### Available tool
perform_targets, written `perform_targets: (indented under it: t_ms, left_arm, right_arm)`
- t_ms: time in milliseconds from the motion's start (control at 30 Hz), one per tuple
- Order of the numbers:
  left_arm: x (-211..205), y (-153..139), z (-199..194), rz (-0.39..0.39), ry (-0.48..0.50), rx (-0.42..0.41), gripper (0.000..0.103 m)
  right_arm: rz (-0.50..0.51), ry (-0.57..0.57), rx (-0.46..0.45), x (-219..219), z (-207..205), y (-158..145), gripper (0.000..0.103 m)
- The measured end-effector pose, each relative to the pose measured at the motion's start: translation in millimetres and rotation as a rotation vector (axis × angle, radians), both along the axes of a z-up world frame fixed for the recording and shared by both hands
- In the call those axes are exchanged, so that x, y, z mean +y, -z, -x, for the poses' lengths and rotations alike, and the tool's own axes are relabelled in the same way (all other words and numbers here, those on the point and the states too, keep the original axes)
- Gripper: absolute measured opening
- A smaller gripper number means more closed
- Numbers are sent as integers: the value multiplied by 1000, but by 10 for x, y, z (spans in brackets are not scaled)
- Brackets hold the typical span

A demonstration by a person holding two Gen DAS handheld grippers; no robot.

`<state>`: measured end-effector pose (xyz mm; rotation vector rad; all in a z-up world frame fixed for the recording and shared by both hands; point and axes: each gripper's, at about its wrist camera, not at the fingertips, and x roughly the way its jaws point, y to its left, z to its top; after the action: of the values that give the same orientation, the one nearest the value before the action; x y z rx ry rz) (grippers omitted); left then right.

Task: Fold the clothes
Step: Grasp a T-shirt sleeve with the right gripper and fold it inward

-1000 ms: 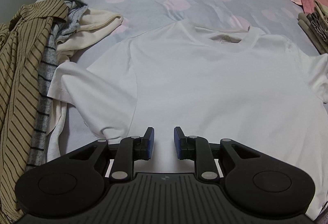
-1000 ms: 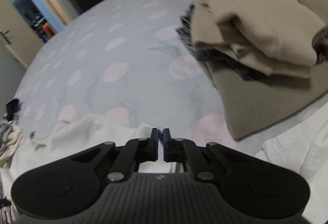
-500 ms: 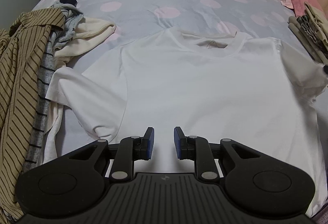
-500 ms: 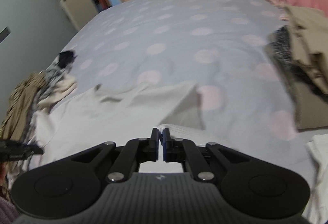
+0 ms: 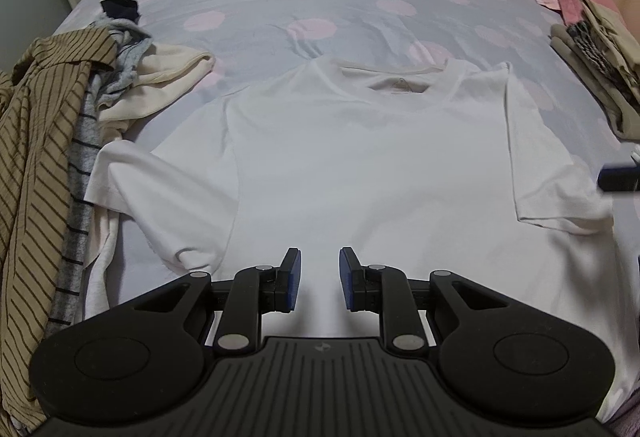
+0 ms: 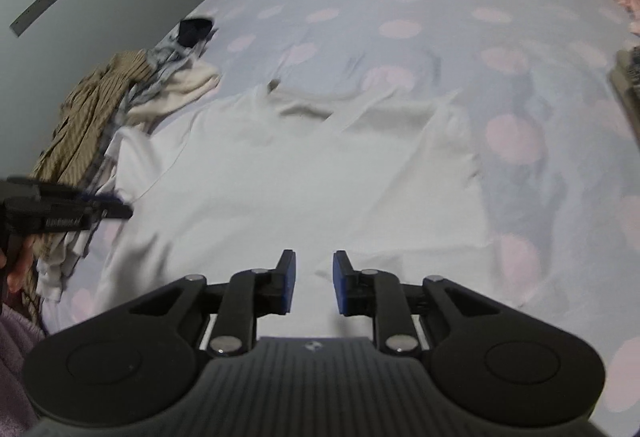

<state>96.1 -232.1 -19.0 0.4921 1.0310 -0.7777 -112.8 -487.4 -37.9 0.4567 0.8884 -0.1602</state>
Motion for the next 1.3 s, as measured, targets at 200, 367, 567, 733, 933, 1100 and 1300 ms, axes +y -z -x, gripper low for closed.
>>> perform_targets:
  t_ms: [200, 367, 567, 733, 933, 1100, 1300]
  left_arm:
    - [-8, 4, 63, -8, 17, -16, 19]
    - [-1, 6, 75, -9, 12, -17, 19]
    - [-21, 39, 102, -21, 18, -17, 19]
    - [-59, 89, 120, -38, 25, -16, 20]
    - [-107, 133, 140, -53, 36, -15, 20]
    - [-87, 116, 119, -50, 30, -25, 20]
    - [-63, 95, 95, -46, 23, -36, 20]
  right_arm:
    - [65, 168, 13, -471, 302, -47, 24]
    - [131, 191, 86, -646, 557, 145, 24]
    - [221, 125, 167, -657, 712, 504, 24]
    - [246, 40, 138, -583, 708, 640, 24]
    - [322, -37, 161, -484, 492, 824, 13]
    - [468, -154, 224, -376, 480, 838, 8]
    - [496, -173, 278, -463, 546, 841, 8]
